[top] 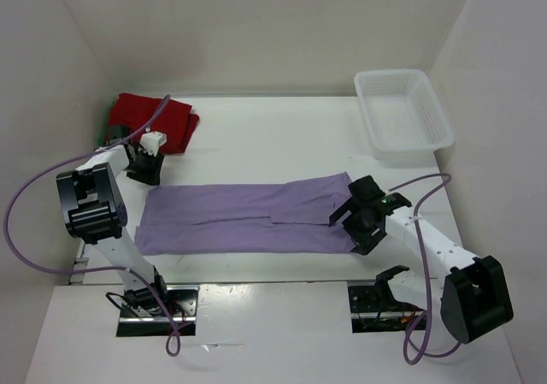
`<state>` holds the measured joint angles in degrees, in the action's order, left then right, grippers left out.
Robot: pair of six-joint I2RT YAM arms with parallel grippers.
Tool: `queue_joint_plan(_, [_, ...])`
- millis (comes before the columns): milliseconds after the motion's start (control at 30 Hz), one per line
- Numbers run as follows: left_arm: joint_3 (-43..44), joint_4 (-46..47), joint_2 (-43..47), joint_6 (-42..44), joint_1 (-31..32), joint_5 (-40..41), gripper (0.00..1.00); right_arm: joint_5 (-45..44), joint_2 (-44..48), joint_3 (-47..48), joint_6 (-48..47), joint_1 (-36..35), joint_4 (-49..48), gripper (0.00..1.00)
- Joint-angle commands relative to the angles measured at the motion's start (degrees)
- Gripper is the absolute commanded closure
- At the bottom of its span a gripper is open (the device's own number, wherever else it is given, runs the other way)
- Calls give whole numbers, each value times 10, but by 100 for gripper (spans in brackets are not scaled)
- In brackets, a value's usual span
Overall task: Fold and stack the t-shirts
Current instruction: Rotate the tshirt 90 degrees
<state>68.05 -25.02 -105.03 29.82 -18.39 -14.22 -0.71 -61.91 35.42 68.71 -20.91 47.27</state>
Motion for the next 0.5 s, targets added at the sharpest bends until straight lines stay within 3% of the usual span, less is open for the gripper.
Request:
queue_joint_plan(0, [-20, 15, 3, 6, -14, 3, 47, -16, -18, -30, 39, -9, -16, 0])
queue_joint_plan(200, [-48, 9, 10, 17, -27, 9, 80, -4, -71, -44, 22, -9, -60, 0])
queue_joint_plan(467, [-54, -34, 20, 36, -79, 4, 88, -18, -180, 0, -23, -9, -72, 1])
